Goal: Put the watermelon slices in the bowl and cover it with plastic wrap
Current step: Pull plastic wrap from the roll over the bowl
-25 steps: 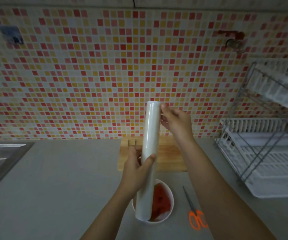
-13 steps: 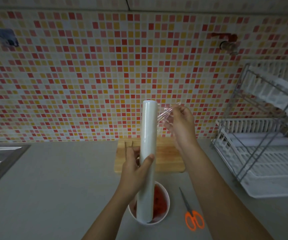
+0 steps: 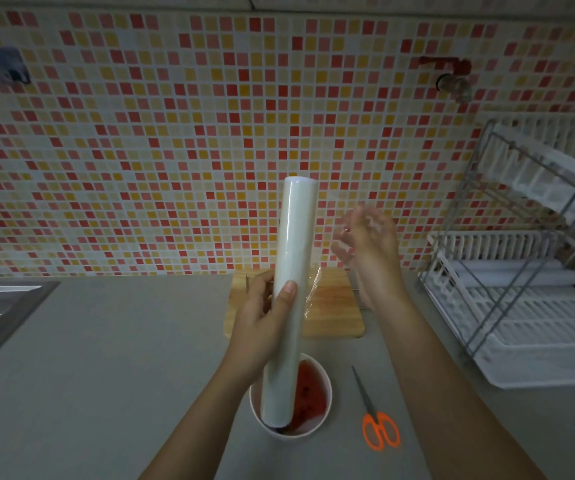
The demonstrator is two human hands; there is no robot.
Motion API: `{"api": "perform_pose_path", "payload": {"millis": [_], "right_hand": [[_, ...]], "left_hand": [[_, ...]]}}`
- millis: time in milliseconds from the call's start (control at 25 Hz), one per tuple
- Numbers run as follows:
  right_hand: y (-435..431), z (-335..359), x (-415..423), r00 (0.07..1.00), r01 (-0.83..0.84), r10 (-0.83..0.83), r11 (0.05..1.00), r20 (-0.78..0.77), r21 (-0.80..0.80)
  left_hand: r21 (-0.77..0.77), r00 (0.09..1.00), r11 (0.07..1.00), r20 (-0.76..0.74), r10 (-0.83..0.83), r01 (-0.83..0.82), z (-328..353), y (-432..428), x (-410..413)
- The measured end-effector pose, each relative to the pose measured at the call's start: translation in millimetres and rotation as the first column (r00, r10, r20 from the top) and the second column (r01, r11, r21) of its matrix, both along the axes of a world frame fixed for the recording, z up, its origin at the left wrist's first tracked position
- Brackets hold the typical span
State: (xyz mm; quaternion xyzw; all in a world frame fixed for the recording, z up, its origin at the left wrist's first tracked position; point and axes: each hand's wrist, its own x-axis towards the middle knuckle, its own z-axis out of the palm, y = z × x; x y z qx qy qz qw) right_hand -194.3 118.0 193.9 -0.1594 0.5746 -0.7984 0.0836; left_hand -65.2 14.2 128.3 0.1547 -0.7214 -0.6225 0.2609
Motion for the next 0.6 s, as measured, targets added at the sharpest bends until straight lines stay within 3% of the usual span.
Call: {"api": "perform_pose_path", "payload": {"millis": [80,160,440,520,600], "right_hand": [[2,-15,12,0.983,-0.162,0.145,0.972,0.109,0.169],[3,-34,21,0.959,-0.275,0.257,0.942,0.115,0.191],[4,-52,20,1.000,0.003,0.000,0.991,-0.020,0.137],[7,-64,28,0.997,-0.072,0.071,0.984,0.007,0.162],[13,-80,37,0.980,-0.173,0.193,0.943,-0.046,0.284]], "left_hand": [[0.006,1.000,1.000,-0.016,-0.002,0.003,2,-1,1],[0.009,1.000,1.000,-0.029,-0.009,0.009,4,-1,1],[0.046,1.000,0.998,-0.003,-0.031,0.031,7,1,-2],[0.052,1.000,0.999,0.004,-0.004,0.003,9,4,-3],[0.078,1.000,0.997,-0.002,-0.003,0.003,11,3,-5]]}}
